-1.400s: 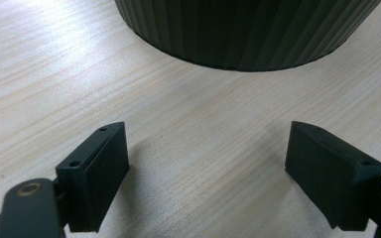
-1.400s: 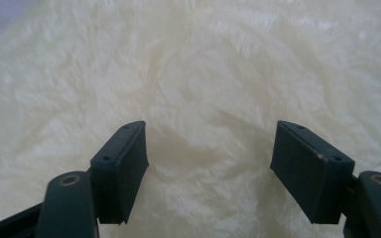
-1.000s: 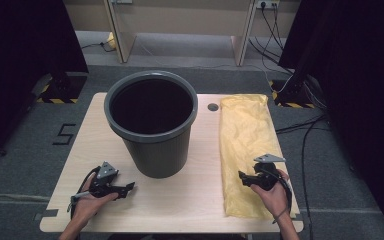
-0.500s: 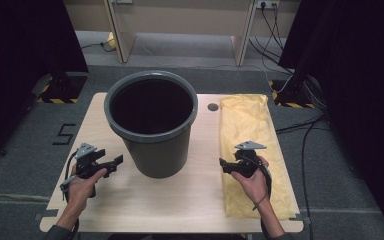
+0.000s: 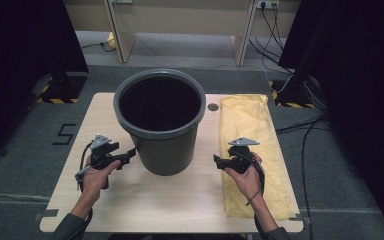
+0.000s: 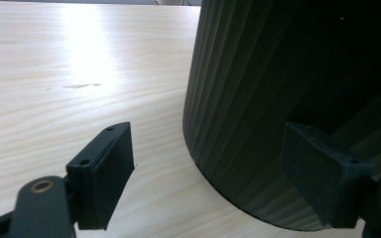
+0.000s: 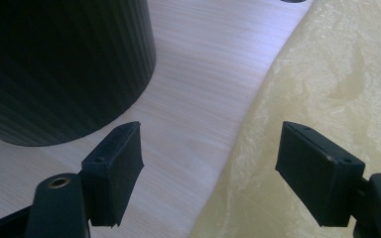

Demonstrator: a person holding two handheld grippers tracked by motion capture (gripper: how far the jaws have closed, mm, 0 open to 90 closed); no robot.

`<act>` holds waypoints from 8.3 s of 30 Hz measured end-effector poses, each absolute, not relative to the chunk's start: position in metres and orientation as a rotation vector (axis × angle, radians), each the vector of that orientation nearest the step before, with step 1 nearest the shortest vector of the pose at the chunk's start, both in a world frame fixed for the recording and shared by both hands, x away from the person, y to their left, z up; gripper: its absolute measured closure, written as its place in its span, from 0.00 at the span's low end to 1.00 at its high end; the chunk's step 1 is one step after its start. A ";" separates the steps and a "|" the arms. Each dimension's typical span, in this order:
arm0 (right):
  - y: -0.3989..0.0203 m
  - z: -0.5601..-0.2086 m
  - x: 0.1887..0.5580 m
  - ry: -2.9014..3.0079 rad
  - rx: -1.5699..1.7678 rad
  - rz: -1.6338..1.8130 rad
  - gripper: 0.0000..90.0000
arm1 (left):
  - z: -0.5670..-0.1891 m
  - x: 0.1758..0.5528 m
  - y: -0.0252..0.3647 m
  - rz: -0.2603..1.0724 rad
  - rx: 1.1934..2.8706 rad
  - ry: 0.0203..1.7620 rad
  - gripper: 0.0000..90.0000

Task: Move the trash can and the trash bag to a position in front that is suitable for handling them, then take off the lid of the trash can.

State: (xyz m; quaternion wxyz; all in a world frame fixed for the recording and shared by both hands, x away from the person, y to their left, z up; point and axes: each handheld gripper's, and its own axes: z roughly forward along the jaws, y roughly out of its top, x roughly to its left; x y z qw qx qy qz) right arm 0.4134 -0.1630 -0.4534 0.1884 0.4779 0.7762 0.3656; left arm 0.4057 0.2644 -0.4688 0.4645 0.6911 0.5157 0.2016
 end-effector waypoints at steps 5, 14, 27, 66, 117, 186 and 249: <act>-0.165 -0.453 0.414 2.183 1.349 1.031 0.29 | -0.469 0.413 0.252 0.484 1.699 1.259 0.23; -0.155 -0.456 0.415 2.211 1.323 1.050 0.29 | -0.471 0.419 0.230 0.450 1.705 1.249 0.23; -0.147 -0.450 0.419 2.205 1.285 1.120 0.29 | -0.483 0.409 0.209 0.434 1.795 1.170 0.19; -0.159 -0.461 0.433 2.182 1.314 1.025 0.29 | -0.499 0.414 0.221 0.433 1.835 1.219 0.19; -0.229 -0.486 0.364 2.239 1.418 0.991 0.18 | -0.513 0.388 0.254 0.397 2.001 1.219 0.18; -0.237 -0.491 0.347 2.259 1.462 0.969 0.19 | -0.256 0.477 0.277 0.376 1.910 1.208 0.19; -0.237 -0.493 0.347 2.285 1.432 0.990 0.20 | -0.230 0.542 0.188 0.484 1.924 1.360 0.87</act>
